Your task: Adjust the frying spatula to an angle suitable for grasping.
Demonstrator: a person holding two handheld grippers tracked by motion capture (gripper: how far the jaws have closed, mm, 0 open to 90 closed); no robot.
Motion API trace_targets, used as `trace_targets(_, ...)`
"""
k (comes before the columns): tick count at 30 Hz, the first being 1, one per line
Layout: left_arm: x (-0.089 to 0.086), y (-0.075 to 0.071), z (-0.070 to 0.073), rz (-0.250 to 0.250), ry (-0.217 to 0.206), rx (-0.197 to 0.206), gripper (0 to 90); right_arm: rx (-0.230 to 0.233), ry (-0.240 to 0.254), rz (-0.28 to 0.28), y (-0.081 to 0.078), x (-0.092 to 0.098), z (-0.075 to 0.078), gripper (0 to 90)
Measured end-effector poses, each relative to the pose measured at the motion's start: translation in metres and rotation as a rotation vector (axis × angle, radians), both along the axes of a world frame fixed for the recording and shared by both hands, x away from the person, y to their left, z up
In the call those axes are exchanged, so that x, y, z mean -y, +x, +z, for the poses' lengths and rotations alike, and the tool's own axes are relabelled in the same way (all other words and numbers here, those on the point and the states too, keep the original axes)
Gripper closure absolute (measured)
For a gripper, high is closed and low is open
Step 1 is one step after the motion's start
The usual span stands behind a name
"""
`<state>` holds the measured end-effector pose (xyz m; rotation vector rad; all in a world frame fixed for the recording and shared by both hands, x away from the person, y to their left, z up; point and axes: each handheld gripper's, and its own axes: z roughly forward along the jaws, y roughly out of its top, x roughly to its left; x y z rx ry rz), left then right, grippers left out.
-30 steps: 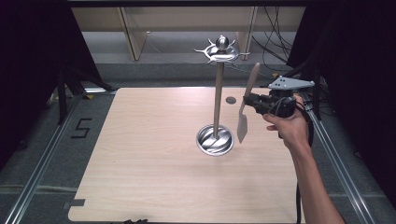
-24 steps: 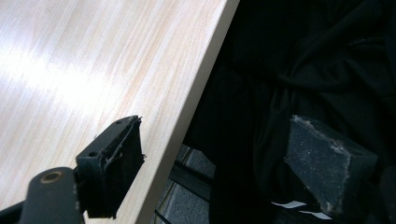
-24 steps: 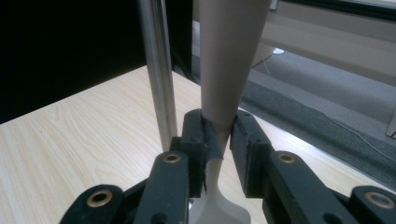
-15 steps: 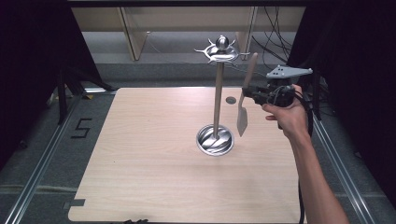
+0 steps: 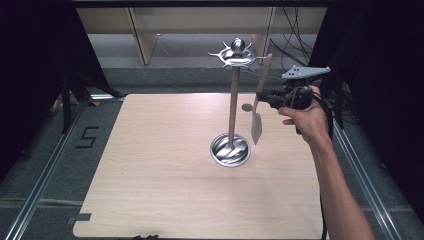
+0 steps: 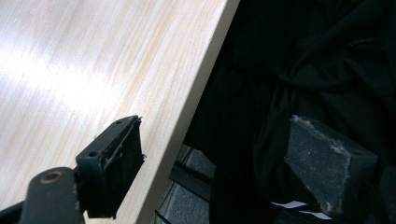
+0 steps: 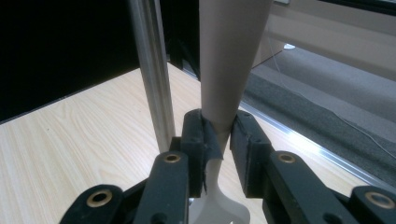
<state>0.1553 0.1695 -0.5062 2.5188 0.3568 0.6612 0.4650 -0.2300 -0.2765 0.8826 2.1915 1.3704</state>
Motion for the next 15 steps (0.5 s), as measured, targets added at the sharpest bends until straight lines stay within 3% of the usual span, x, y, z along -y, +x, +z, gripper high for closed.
trace_targets(5, 0.0002, -0.0001, -0.0001, -0.001, 0.001, -0.001, 18.0, -0.027, -0.011, 0.023, 0.0031, 0.0010, 0.0022, 76.4)
trace_targets(8, 0.0001, 0.0000, 0.0001, 0.001, 0.000, 0.000, 18.0, -0.019, -0.007, 0.014, 0.0052, -0.0003, 0.0014, 76.4)
trace_targets(9, 0.0000, 0.0000, 0.0000, 0.001, -0.001, 0.001, 18.0, -0.038, -0.019, 0.032, 0.0064, 0.0002, 0.0031, 76.4)
trace_targets(11, 0.0000, 0.0001, 0.0000, 0.000, 0.000, 0.000, 18.0, -0.024, -0.030, 0.041, 0.0079, 0.0002, 0.0043, 76.4)
trace_targets(15, 0.0001, 0.0001, 0.0000, 0.000, -0.002, 0.001, 18.0, -0.042, -0.045, 0.057, 0.0090, -0.0019, 0.0058, 76.4)
